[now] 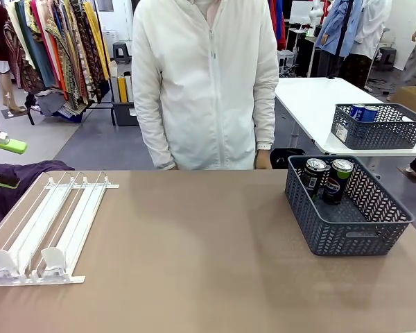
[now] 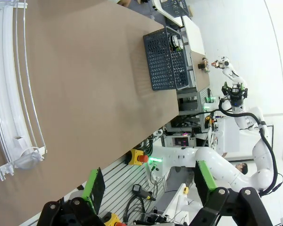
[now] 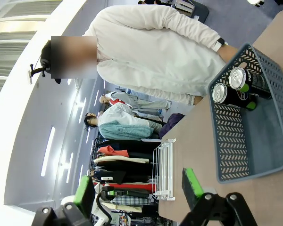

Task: Retrieve and store the cans from the dispenser.
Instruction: Pick up one can from the Automatic Can Dispenser and place it in the middle of the table.

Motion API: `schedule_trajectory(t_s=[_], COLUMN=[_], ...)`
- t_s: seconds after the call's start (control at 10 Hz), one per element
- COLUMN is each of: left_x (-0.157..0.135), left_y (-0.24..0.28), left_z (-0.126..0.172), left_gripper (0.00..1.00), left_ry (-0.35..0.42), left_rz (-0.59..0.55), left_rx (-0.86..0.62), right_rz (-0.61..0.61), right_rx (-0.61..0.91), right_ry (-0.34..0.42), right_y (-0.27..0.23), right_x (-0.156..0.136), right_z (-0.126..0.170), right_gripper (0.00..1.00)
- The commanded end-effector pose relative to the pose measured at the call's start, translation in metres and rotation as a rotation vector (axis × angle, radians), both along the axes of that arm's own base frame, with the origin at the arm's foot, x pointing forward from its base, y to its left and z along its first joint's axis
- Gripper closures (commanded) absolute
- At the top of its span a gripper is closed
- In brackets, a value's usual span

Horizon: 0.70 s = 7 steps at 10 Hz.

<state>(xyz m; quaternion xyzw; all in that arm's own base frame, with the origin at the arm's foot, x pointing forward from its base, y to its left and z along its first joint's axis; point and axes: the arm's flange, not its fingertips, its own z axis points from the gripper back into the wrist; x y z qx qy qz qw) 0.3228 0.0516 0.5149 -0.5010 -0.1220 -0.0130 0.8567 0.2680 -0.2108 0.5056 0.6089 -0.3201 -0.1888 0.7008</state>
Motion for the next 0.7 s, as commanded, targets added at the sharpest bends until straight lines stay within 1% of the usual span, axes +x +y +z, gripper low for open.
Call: schedule_trajectory(t_s=[0.0,0.6], left_x=[0.0006,0.0006], left_y=[0.0003,0.0003], left_z=[0.0012,0.0012], left_gripper=[0.00,0.00], left_ry=[-0.008,-0.008], left_rz=[-0.002,-0.002], left_rx=[-0.016,-0.016], right_rz=[-0.007,-0.007], right_rx=[0.012,0.012], right_ry=[-0.031,-0.031], right_y=[0.0015,0.0015], right_x=[0.0031,0.0031], right_z=[0.0035,0.0035], right_gripper=[0.00,0.00])
